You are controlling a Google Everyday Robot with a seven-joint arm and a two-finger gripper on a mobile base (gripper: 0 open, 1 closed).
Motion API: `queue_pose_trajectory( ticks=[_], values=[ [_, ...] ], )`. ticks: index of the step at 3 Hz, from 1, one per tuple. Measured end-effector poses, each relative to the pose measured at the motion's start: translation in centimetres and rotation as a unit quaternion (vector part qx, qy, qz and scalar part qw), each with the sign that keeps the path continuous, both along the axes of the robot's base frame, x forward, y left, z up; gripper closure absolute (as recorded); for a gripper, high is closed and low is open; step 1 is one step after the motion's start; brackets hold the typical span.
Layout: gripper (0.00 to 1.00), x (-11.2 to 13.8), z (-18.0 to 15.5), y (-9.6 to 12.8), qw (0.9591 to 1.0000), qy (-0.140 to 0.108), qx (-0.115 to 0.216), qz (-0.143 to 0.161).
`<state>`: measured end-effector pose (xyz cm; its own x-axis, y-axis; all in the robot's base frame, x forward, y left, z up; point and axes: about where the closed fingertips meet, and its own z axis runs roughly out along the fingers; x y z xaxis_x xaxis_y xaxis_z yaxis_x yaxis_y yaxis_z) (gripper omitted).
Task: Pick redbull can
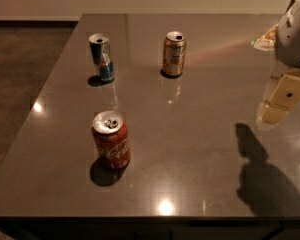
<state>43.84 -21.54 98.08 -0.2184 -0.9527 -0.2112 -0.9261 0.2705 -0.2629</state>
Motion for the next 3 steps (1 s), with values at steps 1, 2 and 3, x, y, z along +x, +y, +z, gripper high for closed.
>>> queue_pose_trajectory(
  ticks=[1, 2, 3],
  values=[
    [0.00, 0.0, 0.0, 0.0, 1.0000, 0.000, 0.000, 0.000],
    [0.00, 2.2, -0.6, 2.1, 0.9997, -0.001, 0.023, -0.006],
    [0.00, 5.9, -1.9, 5.6, 0.9975, 0.007, 0.067, -0.020]
  ],
)
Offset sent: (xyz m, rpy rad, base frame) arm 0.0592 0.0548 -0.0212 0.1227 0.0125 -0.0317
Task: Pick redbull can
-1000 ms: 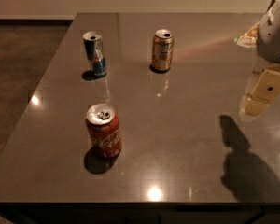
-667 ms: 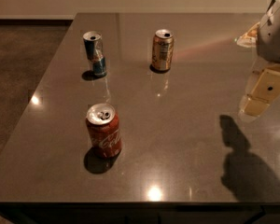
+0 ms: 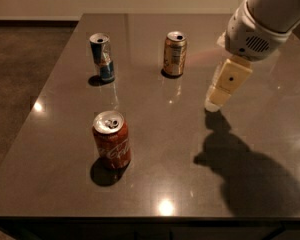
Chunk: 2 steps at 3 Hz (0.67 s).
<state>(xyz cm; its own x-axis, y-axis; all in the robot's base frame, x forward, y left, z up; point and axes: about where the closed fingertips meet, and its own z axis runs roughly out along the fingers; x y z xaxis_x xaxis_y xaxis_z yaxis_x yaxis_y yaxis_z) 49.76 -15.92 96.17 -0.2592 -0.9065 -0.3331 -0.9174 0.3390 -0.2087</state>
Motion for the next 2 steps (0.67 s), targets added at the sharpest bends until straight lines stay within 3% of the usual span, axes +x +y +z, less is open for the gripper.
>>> queue_pose_trajectory(
  ticks=[2],
  values=[
    [0.00, 7.5, -2.4, 9.3, 0.9963, -0.002, 0.083, -0.025]
  ],
)
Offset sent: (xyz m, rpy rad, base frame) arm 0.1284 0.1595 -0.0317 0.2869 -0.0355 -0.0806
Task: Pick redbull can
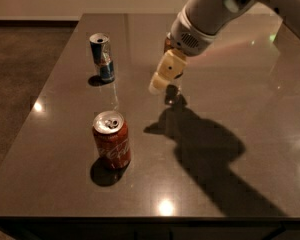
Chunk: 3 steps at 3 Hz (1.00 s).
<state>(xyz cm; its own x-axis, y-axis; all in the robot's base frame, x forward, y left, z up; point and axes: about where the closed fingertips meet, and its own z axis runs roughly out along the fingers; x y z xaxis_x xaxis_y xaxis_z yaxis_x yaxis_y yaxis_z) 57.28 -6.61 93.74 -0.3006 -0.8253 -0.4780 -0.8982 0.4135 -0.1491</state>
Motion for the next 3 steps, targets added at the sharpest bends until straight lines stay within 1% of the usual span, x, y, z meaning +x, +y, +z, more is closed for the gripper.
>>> queue_pose_trajectory(
  ticks=[1, 2, 3],
  values=[
    [0.00, 2.6, 0.2, 5.5, 0.9992, -0.011, 0.038, 0.002],
    [0.00, 4.5, 0.6, 9.6, 0.9982, -0.014, 0.058, 0.005],
    [0.00, 6.4, 0.3, 12.4, 0.9977, -0.013, 0.066, 0.007]
  ],
)
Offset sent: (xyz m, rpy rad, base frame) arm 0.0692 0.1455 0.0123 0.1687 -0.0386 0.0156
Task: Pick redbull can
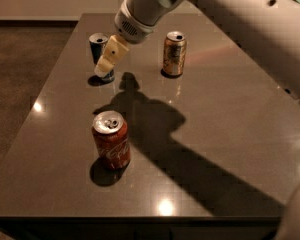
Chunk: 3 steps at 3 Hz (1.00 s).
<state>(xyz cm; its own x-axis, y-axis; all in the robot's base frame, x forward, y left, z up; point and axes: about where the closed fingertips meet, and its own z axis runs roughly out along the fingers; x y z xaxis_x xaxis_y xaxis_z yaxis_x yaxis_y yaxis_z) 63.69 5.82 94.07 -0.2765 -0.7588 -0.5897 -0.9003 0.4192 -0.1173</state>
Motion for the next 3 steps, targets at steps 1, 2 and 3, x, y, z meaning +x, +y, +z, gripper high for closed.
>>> queue_pose_trajectory(
  ticks=[1, 2, 3],
  values=[
    [0.00, 2.4, -0.6, 2.8, 1.0000, 0.005, 0.001, 0.003],
    [0.00, 3.3, -0.9, 4.0, 0.9999, 0.009, 0.000, 0.005],
    [0.18, 4.3, -1.6, 4.3, 0.9998, 0.021, -0.001, -0.001]
  ],
)
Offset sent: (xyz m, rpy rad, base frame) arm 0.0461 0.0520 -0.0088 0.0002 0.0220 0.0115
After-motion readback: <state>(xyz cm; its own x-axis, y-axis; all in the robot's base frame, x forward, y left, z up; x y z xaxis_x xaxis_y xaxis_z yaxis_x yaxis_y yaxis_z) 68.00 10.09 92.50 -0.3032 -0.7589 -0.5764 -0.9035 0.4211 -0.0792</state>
